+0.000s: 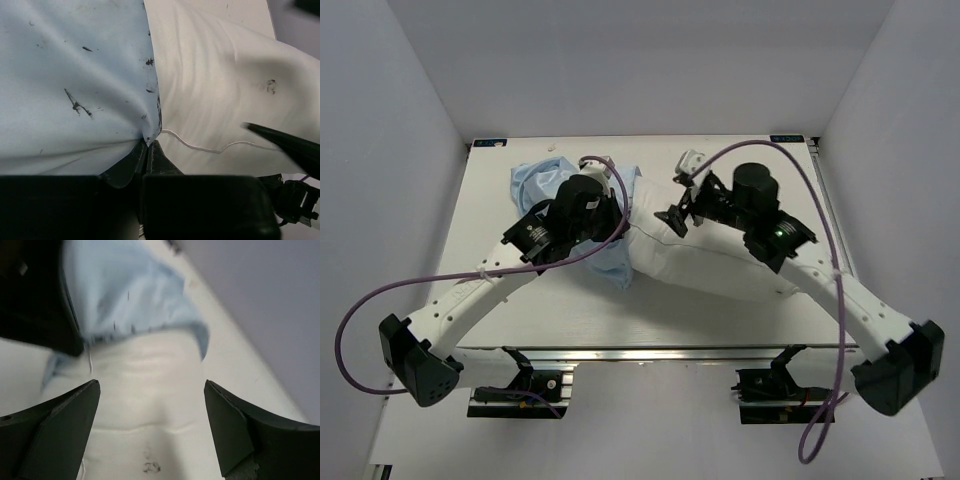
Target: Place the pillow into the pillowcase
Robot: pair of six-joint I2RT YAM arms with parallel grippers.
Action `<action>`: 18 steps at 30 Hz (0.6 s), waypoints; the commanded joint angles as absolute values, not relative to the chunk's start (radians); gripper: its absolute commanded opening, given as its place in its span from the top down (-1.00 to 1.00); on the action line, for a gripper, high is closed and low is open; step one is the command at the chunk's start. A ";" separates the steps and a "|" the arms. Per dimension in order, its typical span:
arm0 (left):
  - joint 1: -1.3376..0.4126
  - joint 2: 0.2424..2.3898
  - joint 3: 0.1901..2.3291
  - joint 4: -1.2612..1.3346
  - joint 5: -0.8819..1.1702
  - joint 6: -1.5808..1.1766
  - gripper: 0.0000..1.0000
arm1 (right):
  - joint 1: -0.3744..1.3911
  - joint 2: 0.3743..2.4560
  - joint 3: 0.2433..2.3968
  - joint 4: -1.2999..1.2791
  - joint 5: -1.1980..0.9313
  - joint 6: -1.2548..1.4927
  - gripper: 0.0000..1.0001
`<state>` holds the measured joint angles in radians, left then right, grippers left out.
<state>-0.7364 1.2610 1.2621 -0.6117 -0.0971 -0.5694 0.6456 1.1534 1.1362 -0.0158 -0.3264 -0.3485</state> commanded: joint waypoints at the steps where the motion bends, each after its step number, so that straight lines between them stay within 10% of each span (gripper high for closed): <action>1: -0.742 1.198 1.262 -0.541 -0.080 -0.592 1.00 | 0.634 1.235 1.163 -0.230 -0.377 -0.423 -0.79; 9: -0.742 1.128 1.279 -0.538 -0.100 -0.598 1.00 | 0.634 1.338 1.112 -0.287 -0.422 -0.471 -0.58; 16: -0.741 1.245 1.478 -0.523 -0.035 -0.565 1.00 | 0.635 1.553 1.204 -0.145 -0.653 -0.185 1.00; 18: -0.741 1.314 1.590 -0.531 -0.002 -0.554 1.00 | 0.632 1.607 1.291 -0.082 -0.711 0.005 1.00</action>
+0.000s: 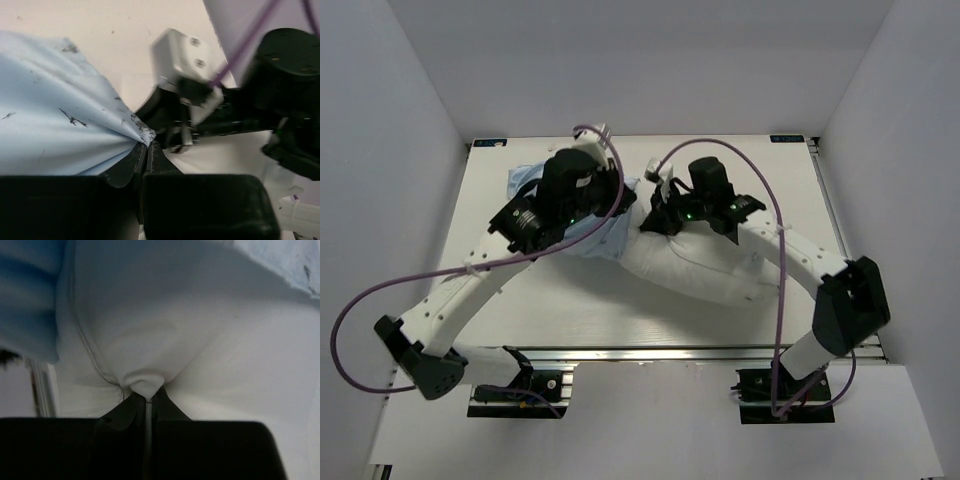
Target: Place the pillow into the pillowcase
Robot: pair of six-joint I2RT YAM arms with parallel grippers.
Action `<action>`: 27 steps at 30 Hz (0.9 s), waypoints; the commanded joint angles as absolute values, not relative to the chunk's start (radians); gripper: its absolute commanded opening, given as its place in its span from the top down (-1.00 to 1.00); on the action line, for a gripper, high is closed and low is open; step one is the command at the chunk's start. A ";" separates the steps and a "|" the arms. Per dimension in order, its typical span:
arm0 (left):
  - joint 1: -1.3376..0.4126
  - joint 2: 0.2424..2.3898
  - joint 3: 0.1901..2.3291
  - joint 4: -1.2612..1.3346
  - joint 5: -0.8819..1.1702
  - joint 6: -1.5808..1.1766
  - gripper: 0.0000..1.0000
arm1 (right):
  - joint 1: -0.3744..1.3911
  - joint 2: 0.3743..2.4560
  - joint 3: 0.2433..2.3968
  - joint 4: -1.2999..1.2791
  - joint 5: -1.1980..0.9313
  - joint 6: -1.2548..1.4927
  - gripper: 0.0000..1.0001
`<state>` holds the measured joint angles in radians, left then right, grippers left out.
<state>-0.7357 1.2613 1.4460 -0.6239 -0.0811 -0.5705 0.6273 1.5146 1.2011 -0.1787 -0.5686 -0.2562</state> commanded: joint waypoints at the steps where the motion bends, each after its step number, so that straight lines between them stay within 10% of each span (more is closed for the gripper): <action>1: -0.741 1.330 1.618 -0.526 -0.002 -0.545 1.00 | 0.624 1.647 1.322 -0.024 -0.721 0.071 1.00; 14: -0.698 1.551 1.841 -0.434 0.104 -0.523 1.00 | 0.345 1.784 1.831 0.416 -0.611 0.751 1.00; 27: -0.653 1.744 2.006 -0.374 0.244 -0.566 1.00 | 0.342 1.655 1.485 0.462 -0.689 0.706 1.00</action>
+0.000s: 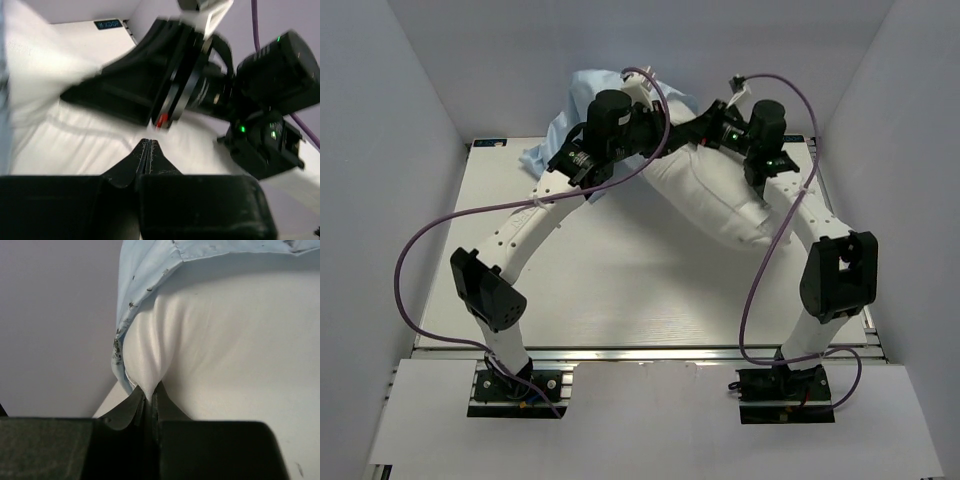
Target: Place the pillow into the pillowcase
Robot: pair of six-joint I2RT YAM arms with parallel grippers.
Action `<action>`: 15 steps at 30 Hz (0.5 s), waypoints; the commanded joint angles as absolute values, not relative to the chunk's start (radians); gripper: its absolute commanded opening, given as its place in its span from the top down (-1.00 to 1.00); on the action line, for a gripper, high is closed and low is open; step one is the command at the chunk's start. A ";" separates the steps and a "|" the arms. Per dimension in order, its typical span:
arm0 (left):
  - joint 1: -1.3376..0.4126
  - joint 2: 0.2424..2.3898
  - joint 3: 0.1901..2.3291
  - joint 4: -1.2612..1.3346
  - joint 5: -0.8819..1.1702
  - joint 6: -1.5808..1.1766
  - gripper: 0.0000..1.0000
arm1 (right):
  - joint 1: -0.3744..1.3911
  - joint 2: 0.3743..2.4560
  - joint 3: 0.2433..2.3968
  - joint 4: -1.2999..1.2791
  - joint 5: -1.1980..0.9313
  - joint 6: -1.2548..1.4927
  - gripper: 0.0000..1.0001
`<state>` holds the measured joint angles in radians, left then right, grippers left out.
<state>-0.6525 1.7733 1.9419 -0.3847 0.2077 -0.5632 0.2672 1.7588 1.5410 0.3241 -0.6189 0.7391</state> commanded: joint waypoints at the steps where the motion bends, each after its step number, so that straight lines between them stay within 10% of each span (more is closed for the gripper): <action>1: -0.653 1.737 2.011 -0.417 0.220 -0.557 1.00 | 0.345 1.654 1.461 0.437 -0.689 0.675 1.00; 8: -0.614 1.675 2.002 -0.672 -0.067 -0.427 0.09 | 0.345 1.647 1.355 0.364 -0.683 0.508 1.00; 15: -0.614 1.605 1.914 -0.816 -0.257 -0.315 -0.10 | 0.342 1.661 1.373 0.337 -0.673 0.474 1.00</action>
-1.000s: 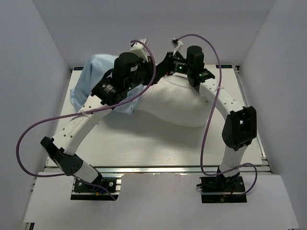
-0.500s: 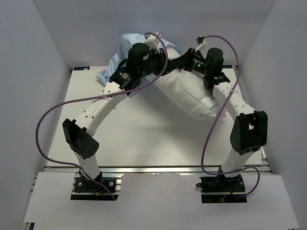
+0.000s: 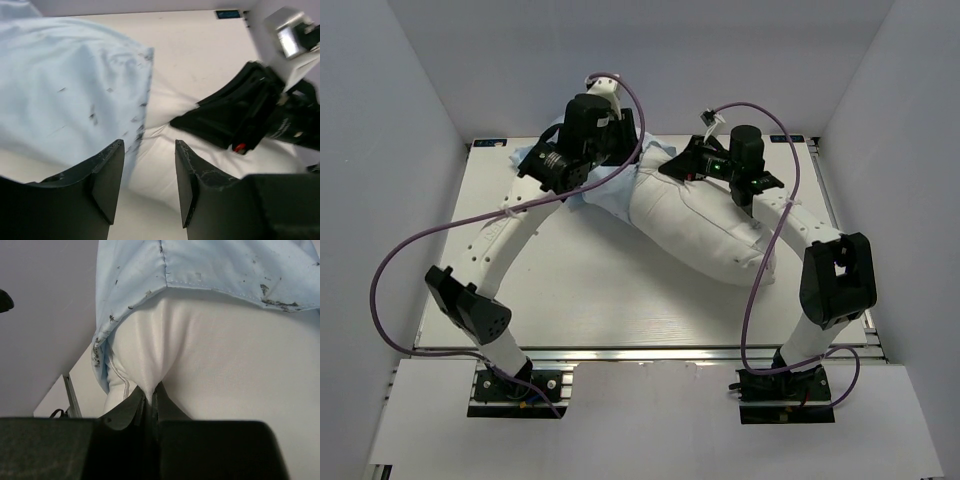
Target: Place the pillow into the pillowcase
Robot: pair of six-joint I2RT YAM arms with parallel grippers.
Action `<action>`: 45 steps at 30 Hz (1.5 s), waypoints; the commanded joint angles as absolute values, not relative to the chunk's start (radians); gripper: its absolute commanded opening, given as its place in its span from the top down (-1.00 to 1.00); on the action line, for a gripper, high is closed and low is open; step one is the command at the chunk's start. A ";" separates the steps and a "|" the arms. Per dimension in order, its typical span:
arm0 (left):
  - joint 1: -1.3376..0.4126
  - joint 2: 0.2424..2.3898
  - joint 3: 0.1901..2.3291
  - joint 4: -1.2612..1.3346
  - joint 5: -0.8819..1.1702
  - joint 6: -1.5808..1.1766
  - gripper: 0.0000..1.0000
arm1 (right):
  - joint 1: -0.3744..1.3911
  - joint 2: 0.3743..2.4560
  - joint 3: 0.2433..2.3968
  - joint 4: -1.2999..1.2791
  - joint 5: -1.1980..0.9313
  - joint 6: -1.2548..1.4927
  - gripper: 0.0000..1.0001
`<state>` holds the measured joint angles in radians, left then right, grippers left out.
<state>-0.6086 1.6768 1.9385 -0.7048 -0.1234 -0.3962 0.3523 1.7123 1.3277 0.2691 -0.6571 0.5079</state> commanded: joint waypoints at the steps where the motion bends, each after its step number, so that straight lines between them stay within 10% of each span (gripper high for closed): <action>1: -0.612 1.603 1.910 -0.833 -0.268 -0.305 -0.10 | 0.344 1.663 1.374 0.333 -0.672 0.471 1.00; 35: -0.641 1.799 1.957 -0.732 -0.206 -0.190 -0.18 | 0.367 1.672 1.362 0.295 -0.676 0.453 1.00; 45: -0.678 1.856 2.006 -0.810 -0.480 -0.176 0.02 | 0.373 1.674 1.371 0.290 -0.675 0.457 1.00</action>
<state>-0.6704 1.8725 1.9701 -0.7696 -0.3447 -0.1867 0.3679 1.7119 1.3277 0.2531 -0.6567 0.4633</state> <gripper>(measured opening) 0.509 0.071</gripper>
